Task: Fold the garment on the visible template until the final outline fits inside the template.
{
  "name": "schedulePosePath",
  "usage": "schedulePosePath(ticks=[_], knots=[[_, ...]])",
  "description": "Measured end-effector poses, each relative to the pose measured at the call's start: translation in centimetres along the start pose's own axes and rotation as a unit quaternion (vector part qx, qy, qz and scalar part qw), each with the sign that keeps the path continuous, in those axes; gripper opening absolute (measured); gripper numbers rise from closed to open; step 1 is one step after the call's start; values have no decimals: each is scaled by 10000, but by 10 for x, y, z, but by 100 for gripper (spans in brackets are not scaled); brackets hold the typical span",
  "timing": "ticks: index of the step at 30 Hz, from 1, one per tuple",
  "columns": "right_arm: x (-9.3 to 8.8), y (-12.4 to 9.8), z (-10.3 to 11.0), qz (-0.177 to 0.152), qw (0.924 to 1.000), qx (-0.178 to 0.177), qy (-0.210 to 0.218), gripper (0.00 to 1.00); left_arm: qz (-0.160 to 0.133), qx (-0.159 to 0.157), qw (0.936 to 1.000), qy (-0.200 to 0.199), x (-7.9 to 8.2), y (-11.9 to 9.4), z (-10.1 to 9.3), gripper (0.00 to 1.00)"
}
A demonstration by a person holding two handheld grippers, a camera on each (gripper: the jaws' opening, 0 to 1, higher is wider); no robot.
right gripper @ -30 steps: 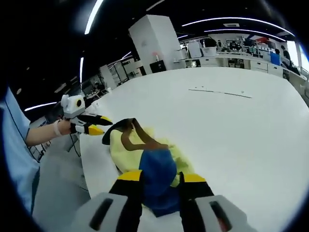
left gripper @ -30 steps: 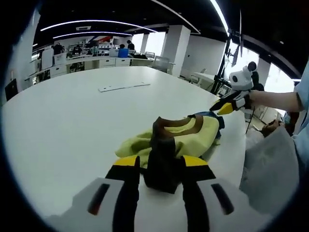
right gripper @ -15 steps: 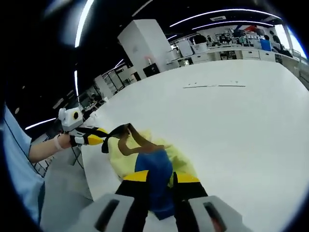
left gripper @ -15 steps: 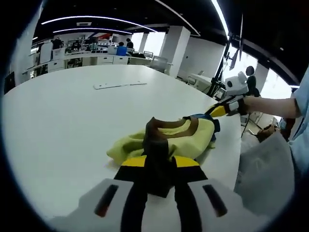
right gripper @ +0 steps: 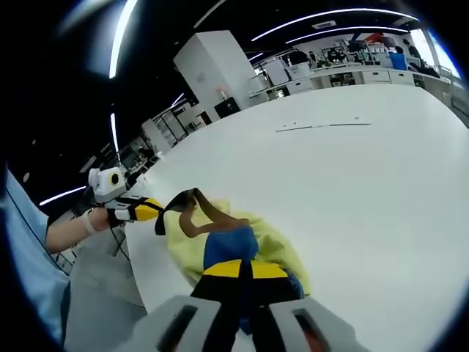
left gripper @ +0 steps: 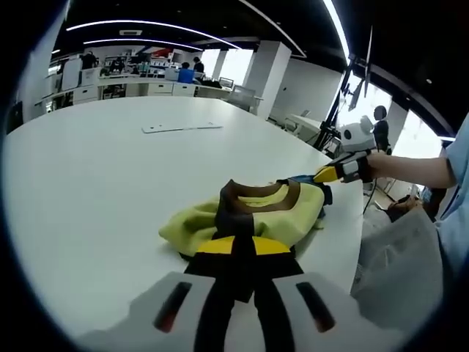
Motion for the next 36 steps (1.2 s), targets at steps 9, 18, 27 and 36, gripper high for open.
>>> schedulePosePath(ticks=[9, 18, 27, 36], knots=[[0, -3, 5, -41, 10000, -10, -24, 0, 191, 365, 9989, 241, -7, 3, 7, 11], [5, -10, 9, -127, 9995, -102, -281, 0, -58, 429, 9988, -232, 0, -6, 10, 0], [28, -32, 30, -531, 9954, -166, -781, 0, -585, 483, 9970, -152, 35, -40, 12, 0], [69, -67, 58, -1230, 9845, -153, -1238, 0, -1126, 503, 9924, 6, 85, -73, 4, 0]])
Point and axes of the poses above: the point that each gripper's makers call its tool centre point, and the gripper's own axes: y roughly forward along the fingers, z roughly to its left, x roughly out of its top, the point moved 7 cm from there along -y, roughly backward along the fingers, and after that the axes turned 4 degrees about x, right-handed, at the moved point
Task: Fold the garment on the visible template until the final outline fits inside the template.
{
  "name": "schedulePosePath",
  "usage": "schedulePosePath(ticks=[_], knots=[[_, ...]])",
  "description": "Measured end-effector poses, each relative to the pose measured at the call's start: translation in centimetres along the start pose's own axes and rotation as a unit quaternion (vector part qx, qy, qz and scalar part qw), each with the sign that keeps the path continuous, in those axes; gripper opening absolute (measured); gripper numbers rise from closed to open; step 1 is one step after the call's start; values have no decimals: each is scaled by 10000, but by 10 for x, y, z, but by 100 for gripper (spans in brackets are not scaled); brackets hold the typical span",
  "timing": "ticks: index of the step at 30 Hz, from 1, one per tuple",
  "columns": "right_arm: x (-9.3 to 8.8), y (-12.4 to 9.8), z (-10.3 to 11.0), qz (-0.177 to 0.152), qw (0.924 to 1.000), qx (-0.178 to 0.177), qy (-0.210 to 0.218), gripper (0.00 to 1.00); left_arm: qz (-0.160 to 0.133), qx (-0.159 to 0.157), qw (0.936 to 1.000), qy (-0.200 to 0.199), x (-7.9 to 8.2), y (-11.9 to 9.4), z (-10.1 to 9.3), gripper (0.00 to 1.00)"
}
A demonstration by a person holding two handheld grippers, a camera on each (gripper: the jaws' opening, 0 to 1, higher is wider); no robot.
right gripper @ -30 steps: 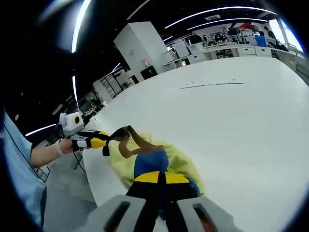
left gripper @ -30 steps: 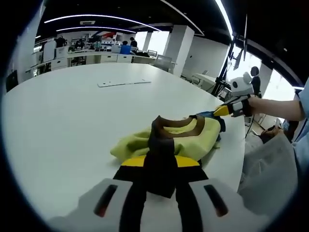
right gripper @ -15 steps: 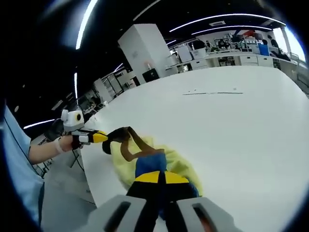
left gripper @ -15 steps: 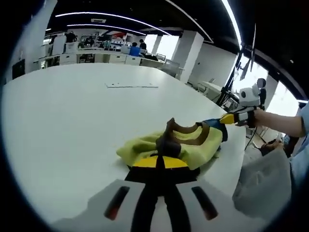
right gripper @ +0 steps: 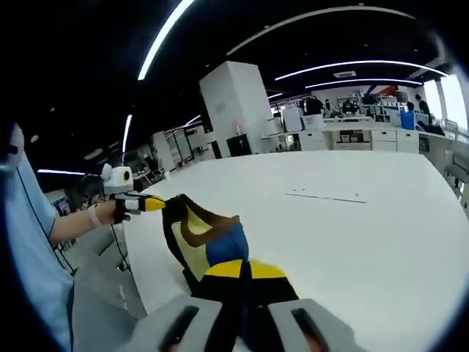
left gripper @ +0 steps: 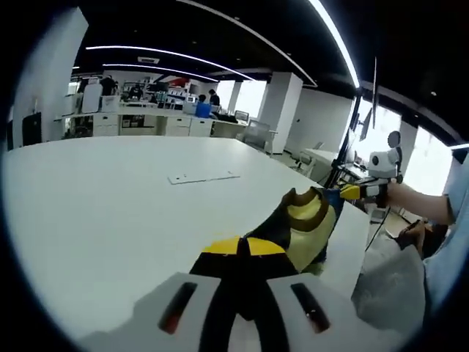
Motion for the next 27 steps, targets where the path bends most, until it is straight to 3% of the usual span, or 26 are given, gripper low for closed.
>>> schedulePosePath(ticks=[5, 7, 12, 19, 27], knots=[[33, -17, 10, -491, 9986, 6, -211, 0, -427, -142, 9989, -126, 33, -13, -7, 0], [50, -26, 17, -666, 9970, 29, -392, 0, -523, -117, 9985, 92, 45, -19, -10, 0], [85, -45, 32, -1068, 9914, 84, -748, 0, -764, -257, 9966, 164, 72, -33, -21, 0], [116, -66, 44, -1544, 9816, 165, -1114, 0, -1222, -403, 9913, 268, 112, -56, -33, 0], [142, -76, 46, -2054, 9721, 502, -1012, 0, -1616, -478, 9850, 380, 141, -72, -36, 0]])
Point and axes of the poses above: the point that each gripper's makers call its tool centre point, and the gripper's own axes: y roughly forward along the fingers, z roughly to its left, x roughly out of its top, the point moved 7 cm from there along -y, roughly backward along the fingers, and after that the axes turned 4 degrees about x, right-handed, at the moved point
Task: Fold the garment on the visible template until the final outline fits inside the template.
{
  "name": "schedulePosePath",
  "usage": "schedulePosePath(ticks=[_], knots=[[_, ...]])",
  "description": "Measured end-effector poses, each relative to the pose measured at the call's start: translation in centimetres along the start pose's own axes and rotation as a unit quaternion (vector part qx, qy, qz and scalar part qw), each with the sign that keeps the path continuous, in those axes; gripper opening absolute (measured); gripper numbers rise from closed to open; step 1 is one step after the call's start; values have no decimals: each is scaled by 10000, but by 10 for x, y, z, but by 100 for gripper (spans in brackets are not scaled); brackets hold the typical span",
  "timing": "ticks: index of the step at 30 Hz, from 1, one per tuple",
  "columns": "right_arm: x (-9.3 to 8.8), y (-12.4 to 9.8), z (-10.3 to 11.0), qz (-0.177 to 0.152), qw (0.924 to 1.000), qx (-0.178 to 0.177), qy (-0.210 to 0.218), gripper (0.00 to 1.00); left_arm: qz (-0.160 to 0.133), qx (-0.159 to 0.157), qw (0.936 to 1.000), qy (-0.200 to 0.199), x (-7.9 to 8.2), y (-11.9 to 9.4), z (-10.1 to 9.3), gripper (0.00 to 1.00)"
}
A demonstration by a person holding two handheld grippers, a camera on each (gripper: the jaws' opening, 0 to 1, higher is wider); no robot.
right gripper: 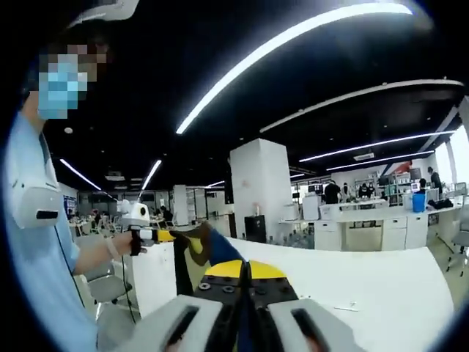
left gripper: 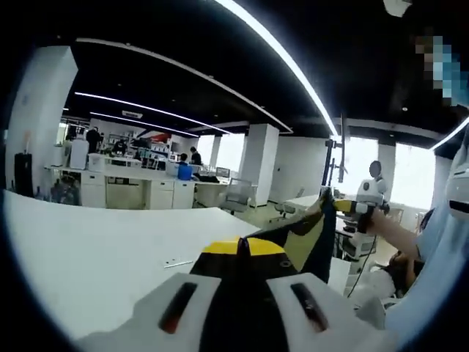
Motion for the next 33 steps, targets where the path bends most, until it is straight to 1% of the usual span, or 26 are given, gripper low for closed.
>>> schedulePosePath(ticks=[1, 2, 3, 5, 6, 7, 8, 9, 10, 11, 12, 15, 18, 20, 21, 23, 26, 28, 29, 30, 31, 32, 33], knots=[[-2, 2, -4, -2, 10000, 4, 22, 0, 109, 51, 9999, -73, -4, 3, 5, 0], [-6, 4, -8, 29, 10000, -25, 84, 0, 165, 37, 9998, -45, -7, 5, 7, 0], [-12, 8, -14, 80, 9999, -51, 129, 0, 332, 69, 9994, -105, -15, 9, 11, 0], [-22, 15, -23, 176, 9995, -135, 215, 0, 411, 81, 9991, -30, -23, 15, 15, 0], [-26, 18, -25, 213, 9994, -162, 229, 0, 504, 152, 9985, -119, -30, 20, 20, 0], [-30, 21, -29, 241, 9993, -175, 244, 0, 513, 149, 9985, -108, -33, 23, 23, 0], [-37, 25, -34, 320, 9987, -228, 310, 0, 544, 179, 9982, -165, -39, 28, 29, 0], [-40, 28, -38, 370, 9984, -240, 353, 0, 605, 223, 9974, -335, -43, 31, 33, 0], [-46, 32, -43, 442, 9981, -248, 347, 0, 596, 225, 9975, -314, -46, 35, 38, 0], [-49, 33, -45, 504, 9977, -288, 361, 0, 632, 272, 9968, -400, -50, 38, 42, 0], [-57, 38, -54, 650, 9965, -345, 393, 0, 671, 283, 9964, -428, -54, 43, 46, 0], [-66, 45, -65, 697, 9957, -353, 508, 0, 779, 341, 9951, -505, -64, 55, 58, 0], [-80, 53, -80, 926, 9932, -468, 521, 0, 846, 390, 9933, -680, -73, 69, 71, 0], [-91, 59, -92, 1010, 9914, -526, 643, 0, 971, 425, 9920, -692, -82, 82, 81, 0], [-98, 63, -100, 1070, 9907, -524, 661, 0, 1070, 476, 9907, -692, -90, 90, 88, 0], [-112, 68, -113, 1224, 9873, -623, 795, 0, 1182, 457, 9890, -763, -99, 101, 95, 0], [-130, 75, -133, 1376, 9832, -714, 967, 0, 1380, 508, 9854, -859, -122, 122, 110, 0], [-148, 80, -145, 1616, 9781, -809, 1030, 0, 1557, 576, 9806, -1046, -135, 130, 116, 0], [-154, 82, -150, 1680, 9770, -817, 1031, 0, 1547, 554, 9814, -991, -143, 138, 120, 0], [-164, 85, -156, 1759, 9741, -880, 1114, 0, 1613, 590, 9797, -1033, -149, 143, 124, 0], [-170, 88, -161, 1784, 9729, -895, 1167, 0, 1747, 621, 9760, -1140, -159, 149, 129, 0], [-178, 92, -169, 1830, 9716, -895, 1207, 0, 1753, 631, 9761, -1122, -164, 154, 133, 0], [-184, 95, -174, 1879, 9699, -929, 1239, 0, 1828, 659, 9741, -1153, -172, 160, 138, 0]])
Point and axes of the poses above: the point that each gripper's makers call its tool centre point, and the gripper's own axes: y roughly forward along the fingers, z roughly to its left, x roughly out of its top, the point moved 7 cm from there along -y, roughly backward along the fingers, and after that the axes turned 4 degrees about x, right-handed, at the moved point
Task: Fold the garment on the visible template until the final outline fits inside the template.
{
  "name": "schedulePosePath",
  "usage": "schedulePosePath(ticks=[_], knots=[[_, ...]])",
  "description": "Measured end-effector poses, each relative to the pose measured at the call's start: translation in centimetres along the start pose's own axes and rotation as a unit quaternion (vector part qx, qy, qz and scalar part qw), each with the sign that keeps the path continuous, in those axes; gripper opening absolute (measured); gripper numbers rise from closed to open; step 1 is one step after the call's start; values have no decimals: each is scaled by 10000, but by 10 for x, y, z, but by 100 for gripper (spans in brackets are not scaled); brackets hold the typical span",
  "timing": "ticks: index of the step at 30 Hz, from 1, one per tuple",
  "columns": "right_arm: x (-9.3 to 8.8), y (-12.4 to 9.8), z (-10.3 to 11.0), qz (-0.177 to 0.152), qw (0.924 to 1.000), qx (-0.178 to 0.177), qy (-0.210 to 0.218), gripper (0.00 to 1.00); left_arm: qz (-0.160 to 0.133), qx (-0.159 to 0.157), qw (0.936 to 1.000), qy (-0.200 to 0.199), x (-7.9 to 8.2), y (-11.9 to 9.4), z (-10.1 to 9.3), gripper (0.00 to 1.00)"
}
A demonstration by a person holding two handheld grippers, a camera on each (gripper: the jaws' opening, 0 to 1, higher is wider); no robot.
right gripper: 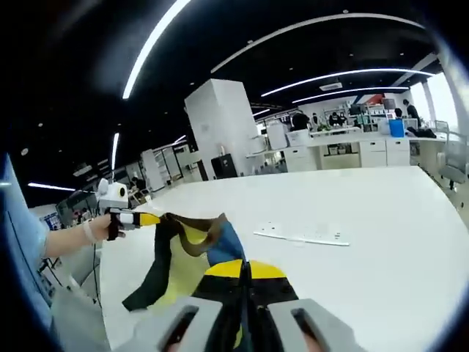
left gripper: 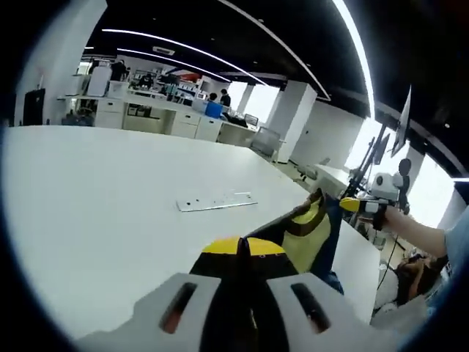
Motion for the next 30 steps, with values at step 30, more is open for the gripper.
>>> schedulePosePath(ticks=[30], knots=[[-74, 97, -90, 1071, 9922, -614, 160, 0, 913, 668, 9926, -445, -69, 100, 64, 0]])
Point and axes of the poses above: the point that each gripper's makers call its tool centre point, and the gripper's own axes: y roughly forward along the fingers, z roughly to its left, x roughly out of its top, the point moved 7 cm from there along -y, roughly backward along the fingers, and after that the axes turned 4 degrees about x, right-handed, at the moved point
